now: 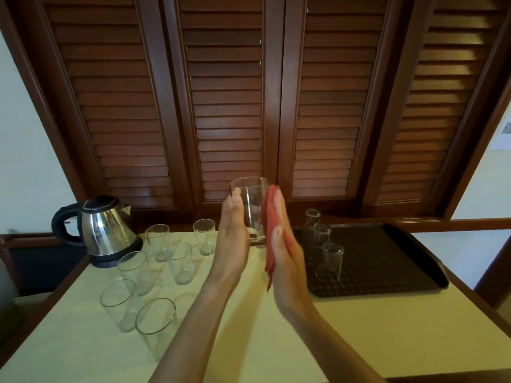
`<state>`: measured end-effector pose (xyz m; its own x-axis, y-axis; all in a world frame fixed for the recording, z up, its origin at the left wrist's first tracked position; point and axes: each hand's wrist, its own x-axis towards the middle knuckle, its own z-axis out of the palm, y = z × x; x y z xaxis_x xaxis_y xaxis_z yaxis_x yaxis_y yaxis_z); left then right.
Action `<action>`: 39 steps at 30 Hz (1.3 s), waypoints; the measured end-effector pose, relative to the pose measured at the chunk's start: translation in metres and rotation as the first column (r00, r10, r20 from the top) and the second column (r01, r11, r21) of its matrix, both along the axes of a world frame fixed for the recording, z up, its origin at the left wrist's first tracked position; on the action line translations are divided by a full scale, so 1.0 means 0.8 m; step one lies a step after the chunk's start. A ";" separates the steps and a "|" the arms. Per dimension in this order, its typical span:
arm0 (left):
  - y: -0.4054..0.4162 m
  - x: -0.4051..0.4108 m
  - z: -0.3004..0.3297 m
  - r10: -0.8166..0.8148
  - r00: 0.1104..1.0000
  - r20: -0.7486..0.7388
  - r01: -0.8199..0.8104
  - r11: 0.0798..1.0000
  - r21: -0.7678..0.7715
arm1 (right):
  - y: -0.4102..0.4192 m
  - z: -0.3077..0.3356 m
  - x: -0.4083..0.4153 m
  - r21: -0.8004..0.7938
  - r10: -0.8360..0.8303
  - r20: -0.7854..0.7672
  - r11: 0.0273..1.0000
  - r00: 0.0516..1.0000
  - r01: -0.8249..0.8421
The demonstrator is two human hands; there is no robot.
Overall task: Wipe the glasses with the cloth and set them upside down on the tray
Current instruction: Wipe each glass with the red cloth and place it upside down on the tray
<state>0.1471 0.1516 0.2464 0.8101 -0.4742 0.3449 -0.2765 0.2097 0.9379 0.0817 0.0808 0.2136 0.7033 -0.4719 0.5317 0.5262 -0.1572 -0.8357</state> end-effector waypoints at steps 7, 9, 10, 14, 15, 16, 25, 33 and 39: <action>0.001 -0.003 -0.010 -0.026 0.999 -0.032 0.027 0.999 0.036 | -0.018 0.019 0.005 0.067 0.048 -0.008 0.997 0.999 -0.047; 0.004 0.011 -0.001 0.037 0.999 -0.038 -0.037 0.999 -0.022 | -0.002 -0.002 -0.005 0.029 0.088 -0.061 0.996 0.994 -0.086; 0.007 0.015 0.003 0.059 0.998 -0.036 -0.061 0.997 -0.041 | 0.006 -0.009 -0.009 0.028 0.095 -0.085 0.995 0.992 -0.093; 0.006 0.005 -0.009 0.007 0.998 -0.069 -0.001 0.996 0.088 | -0.010 0.011 0.006 0.122 0.033 -0.081 0.992 0.996 -0.023; 0.004 0.001 -0.011 -0.017 0.993 -0.119 0.030 0.994 0.105 | -0.016 0.022 0.009 0.139 0.014 -0.076 0.990 0.997 -0.003; 0.002 -0.001 -0.009 -0.027 0.986 -0.167 0.044 0.994 0.101 | -0.016 0.030 0.010 0.137 0.017 -0.065 0.991 0.998 -0.008; 0.001 -0.011 -0.009 -0.018 0.998 -0.060 0.022 0.997 0.074 | -0.019 0.016 0.002 0.153 0.056 -0.071 0.987 0.996 -0.045; -0.002 0.016 -0.004 0.072 0.980 -0.183 -0.123 0.950 -0.287 | 0.010 -0.008 -0.022 0.446 0.191 -0.041 0.882 0.981 -0.153; -0.004 0.030 -0.015 -0.005 0.985 -0.172 -0.065 0.916 -0.395 | -0.003 0.017 -0.019 0.643 0.176 -0.016 0.755 0.984 -0.125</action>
